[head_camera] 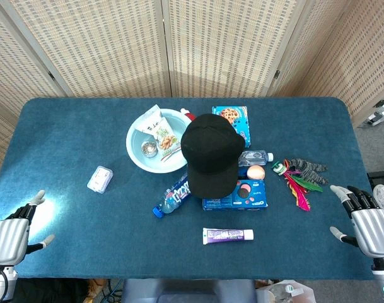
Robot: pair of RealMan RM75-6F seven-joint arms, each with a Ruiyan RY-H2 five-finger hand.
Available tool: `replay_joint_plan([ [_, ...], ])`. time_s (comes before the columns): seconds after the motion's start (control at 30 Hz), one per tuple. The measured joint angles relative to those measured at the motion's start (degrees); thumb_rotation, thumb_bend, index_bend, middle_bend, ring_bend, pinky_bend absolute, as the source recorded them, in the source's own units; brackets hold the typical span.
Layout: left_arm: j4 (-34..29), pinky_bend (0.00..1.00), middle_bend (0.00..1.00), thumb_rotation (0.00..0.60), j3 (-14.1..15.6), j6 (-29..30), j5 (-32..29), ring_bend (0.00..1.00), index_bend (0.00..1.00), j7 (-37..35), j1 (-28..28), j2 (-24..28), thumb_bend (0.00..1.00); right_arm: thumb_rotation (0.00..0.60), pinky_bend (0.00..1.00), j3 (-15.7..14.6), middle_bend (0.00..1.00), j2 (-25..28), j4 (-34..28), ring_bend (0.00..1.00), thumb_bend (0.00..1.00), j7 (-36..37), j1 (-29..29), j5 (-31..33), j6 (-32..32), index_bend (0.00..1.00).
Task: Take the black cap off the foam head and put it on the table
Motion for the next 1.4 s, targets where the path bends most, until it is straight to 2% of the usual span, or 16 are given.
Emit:
replay_joint_plan([
  [0.43,0.5,0.50,0.24,0.600,0.1,0.2,1.3,0.33,0.08,-1.0,-0.2,-0.1,0.00,0.600,0.21,0.4,0.22,0.7,-0.2,0.14,0.10,0.0,-0.4,0.1,1.3,0.16],
  [0.6,1.1,0.49,0.24,0.600,0.2,-0.1,3.0,0.34,0.10,-3.2,-0.9,0.1,0.00,0.600,0.21,0.8,0.22,1.4,-0.6,0.14,0.10,0.1,-0.7,0.1,2.5,0.16],
  [0.7,2.2,0.49,0.26,0.600,0.2,-0.5,4.8,0.39,0.14,-5.7,-1.8,0.2,0.00,0.600,0.21,1.0,0.22,1.9,-0.9,0.14,0.10,0.1,-0.9,0.1,3.0,0.16],
  [0.8,4.0,0.54,0.34,0.600,0.4,-1.6,7.4,0.46,0.18,-8.8,-3.5,0.2,0.00,0.600,0.21,1.0,0.22,2.2,-1.2,0.14,0.10,0.1,-1.0,0.0,3.1,0.16],
  [0.9,5.8,0.65,0.47,0.600,0.4,-2.9,10.5,0.56,0.22,-11.0,-5.9,0.1,0.00,0.600,0.21,1.0,0.22,2.2,-1.3,0.14,0.10,0.2,-1.0,-0.2,3.1,0.16],
  [1.03,7.9,0.95,0.70,0.600,0.3,-4.7,14.8,0.79,0.31,-14.1,-9.8,-1.0,0.00,0.600,0.21,0.7,0.22,2.1,-1.3,0.14,0.10,0.2,-1.1,-0.5,3.0,0.16],
  [1.07,8.3,0.99,0.75,0.600,0.3,-5.2,15.7,0.83,0.32,-14.8,-10.7,-1.4,0.00,0.600,0.21,0.6,0.22,2.1,-1.3,0.14,0.10,0.2,-1.2,-0.6,3.0,0.16],
  [1.17,9.7,1.00,0.84,0.600,0.2,-7.4,17.7,0.90,0.33,-16.0,-13.9,-2.9,0.00,0.600,0.21,0.3,0.22,2.1,-1.3,0.14,0.10,0.2,-1.3,-0.7,3.1,0.16],
  [1.4,13.7,1.00,0.93,0.600,-0.7,-11.7,20.1,0.98,0.34,-18.9,-20.7,-8.3,0.00,0.600,0.21,0.0,0.22,2.1,-1.0,0.14,0.10,0.5,-1.8,-0.8,3.4,0.16],
])
